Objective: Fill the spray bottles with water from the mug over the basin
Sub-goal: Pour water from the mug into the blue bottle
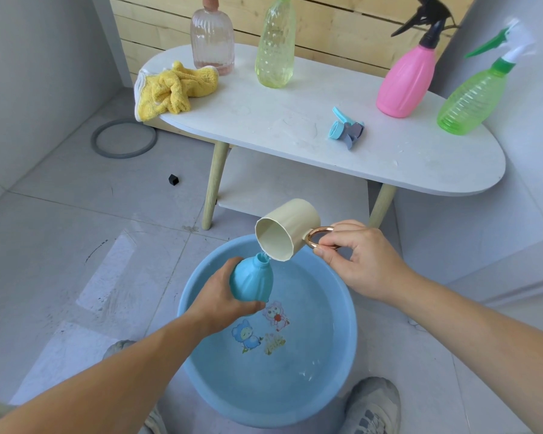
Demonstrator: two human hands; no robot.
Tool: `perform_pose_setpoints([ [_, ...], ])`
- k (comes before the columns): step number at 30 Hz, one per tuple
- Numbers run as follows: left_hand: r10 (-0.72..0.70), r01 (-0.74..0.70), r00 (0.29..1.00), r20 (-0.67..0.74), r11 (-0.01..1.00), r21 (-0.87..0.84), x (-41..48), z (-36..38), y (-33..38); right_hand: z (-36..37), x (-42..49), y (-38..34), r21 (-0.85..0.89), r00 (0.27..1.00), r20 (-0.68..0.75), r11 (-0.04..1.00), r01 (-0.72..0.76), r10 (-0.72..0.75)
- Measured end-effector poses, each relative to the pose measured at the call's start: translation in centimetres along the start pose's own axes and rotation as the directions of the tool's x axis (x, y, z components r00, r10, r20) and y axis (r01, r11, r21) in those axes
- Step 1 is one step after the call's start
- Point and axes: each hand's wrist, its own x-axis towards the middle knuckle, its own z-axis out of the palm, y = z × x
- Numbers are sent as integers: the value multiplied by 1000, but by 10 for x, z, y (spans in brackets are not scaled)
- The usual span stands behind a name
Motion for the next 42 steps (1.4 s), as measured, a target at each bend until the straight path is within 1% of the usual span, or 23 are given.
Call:
perform_pose_setpoints([
  [12,0,0,1000,1,1000,21,2,0,-3,0,1,2,-59,999,8,997,53,-53],
  [17,1,-1,1000,2,1000,26,1,0,-1,1,2,2,-95,995,12,991,98,-97],
  [22,-8,8,1000,3,1000,27,1,0,-1,2,3,3,-149,980,11,969,197,-197],
  [30,-22,22,1000,15,999,49,1,1,0,12,0,7,-278,933,29,894,352,-358],
  [32,-31,30,999,16,998,48,1,1,-1,13,-1,9,-298,924,32,879,372,-380],
  [34,-34,33,999,19,998,47,1,0,-2,14,-1,13,-289,928,24,886,363,-372],
  [36,-36,35,999,18,998,42,2,1,-3,17,-2,15,-246,956,-20,928,280,-294],
  [37,-38,37,999,18,999,39,3,0,-4,19,-3,13,-202,975,-59,959,198,-214],
  [39,-44,43,999,19,998,37,3,1,-6,27,-4,7,-59,991,-132,998,-26,18],
  [40,-46,46,999,22,998,34,4,1,-6,31,-4,7,34,979,-141,989,-144,148],
  [42,-46,45,999,23,998,35,4,1,-7,39,-1,10,172,922,-92,918,-357,376],
])
